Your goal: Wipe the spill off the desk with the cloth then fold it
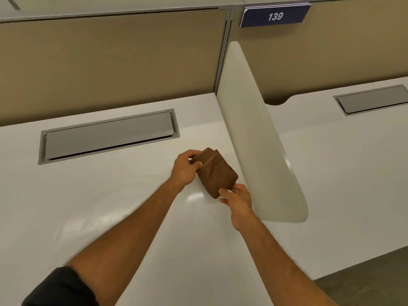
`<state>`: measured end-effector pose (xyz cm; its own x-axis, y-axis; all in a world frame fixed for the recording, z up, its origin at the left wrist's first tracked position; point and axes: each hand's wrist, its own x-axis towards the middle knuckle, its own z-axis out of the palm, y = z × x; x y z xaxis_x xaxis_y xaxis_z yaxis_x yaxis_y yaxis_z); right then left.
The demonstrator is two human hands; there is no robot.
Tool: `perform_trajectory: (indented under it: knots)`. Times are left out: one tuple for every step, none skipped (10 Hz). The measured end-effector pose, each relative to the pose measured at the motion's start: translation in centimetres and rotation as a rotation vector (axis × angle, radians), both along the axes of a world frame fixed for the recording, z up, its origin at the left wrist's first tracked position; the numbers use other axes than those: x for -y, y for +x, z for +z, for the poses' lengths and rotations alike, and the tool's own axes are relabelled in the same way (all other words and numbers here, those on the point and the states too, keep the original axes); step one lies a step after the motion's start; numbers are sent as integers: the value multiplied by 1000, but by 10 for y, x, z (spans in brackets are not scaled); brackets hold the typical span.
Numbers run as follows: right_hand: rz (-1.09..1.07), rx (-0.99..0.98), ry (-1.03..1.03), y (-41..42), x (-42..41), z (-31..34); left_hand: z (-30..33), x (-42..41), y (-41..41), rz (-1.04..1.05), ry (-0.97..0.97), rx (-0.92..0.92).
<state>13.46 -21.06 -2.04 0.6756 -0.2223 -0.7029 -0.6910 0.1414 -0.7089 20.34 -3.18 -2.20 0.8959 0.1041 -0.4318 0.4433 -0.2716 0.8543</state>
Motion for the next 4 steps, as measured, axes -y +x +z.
perform_trajectory:
  knots:
    - [-27,-49,5,1,5,-15,-13,12,6,-71,63,-12]
    - [-35,-113,3,-4,10,-25,-21,15,4,-127,126,-49]
    - [-33,-128,-60,-14,17,-28,-16,7,-15,-127,166,-38]
    - [110,-86,-90,-26,12,-1,4,-6,-46,-89,184,-2]
